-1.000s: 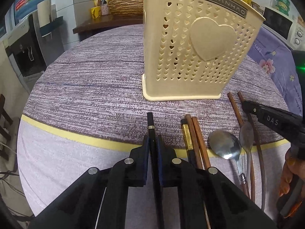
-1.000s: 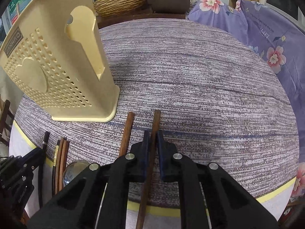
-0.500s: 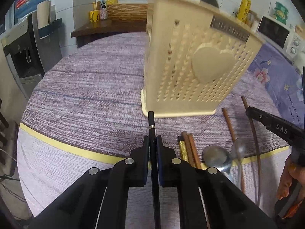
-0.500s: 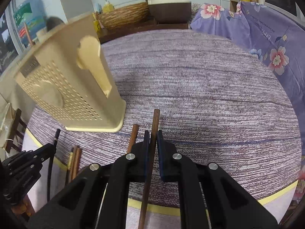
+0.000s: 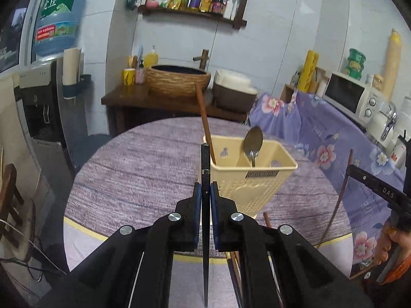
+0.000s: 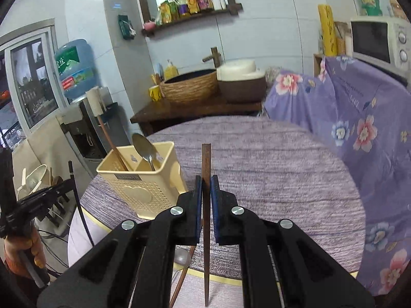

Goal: Organize utensils
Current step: 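Lift both chopsticks and release them into the cream holder with both tools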

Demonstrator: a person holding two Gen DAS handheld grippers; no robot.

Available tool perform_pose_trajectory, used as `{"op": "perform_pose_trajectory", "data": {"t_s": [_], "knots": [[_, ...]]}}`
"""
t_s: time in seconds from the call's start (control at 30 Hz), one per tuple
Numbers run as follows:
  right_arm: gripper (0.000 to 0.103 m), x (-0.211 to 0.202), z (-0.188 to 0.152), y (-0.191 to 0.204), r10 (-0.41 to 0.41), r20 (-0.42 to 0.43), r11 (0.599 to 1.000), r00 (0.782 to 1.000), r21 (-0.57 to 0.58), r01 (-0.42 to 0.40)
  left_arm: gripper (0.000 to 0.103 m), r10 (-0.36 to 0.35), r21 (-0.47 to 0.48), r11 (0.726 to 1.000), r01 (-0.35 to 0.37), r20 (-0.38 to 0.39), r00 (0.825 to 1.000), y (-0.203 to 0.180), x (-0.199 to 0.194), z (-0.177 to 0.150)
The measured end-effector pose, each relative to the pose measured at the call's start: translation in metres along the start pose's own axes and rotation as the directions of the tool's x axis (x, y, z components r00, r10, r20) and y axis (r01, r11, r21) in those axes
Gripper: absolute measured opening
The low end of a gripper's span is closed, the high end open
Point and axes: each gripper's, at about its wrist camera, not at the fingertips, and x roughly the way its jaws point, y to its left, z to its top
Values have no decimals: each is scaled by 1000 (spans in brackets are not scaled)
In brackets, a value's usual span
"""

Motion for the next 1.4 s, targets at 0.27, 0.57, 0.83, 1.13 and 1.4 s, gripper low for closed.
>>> {"op": "perform_pose_trajectory", "data": {"t_s": [0.27, 0.57, 0.83, 1.13, 1.4], "knots": [[8, -12, 1, 1, 15, 4, 1000, 1000, -12, -15, 8, -26, 1, 1000, 26, 40, 999, 3, -12, 6], [8, -16, 3, -3, 29, 8, 1000, 1000, -5, -29, 8, -47, 0, 999, 47, 54, 997, 6, -20, 6], [8, -21, 17, -3, 21, 23, 1000, 1000, -19, -20, 8, -74, 5, 997, 73, 68, 995, 7, -31, 18], [8, -51, 90, 14, 56, 147, 998, 988, -51, -49, 8, -148, -5, 989, 151, 170, 974, 3, -66, 80], [8, -79, 157, 59, 118, 299, 992, 947, -78, -98, 8, -120, -33, 990, 137, 316, 941, -13, -74, 145]]}}
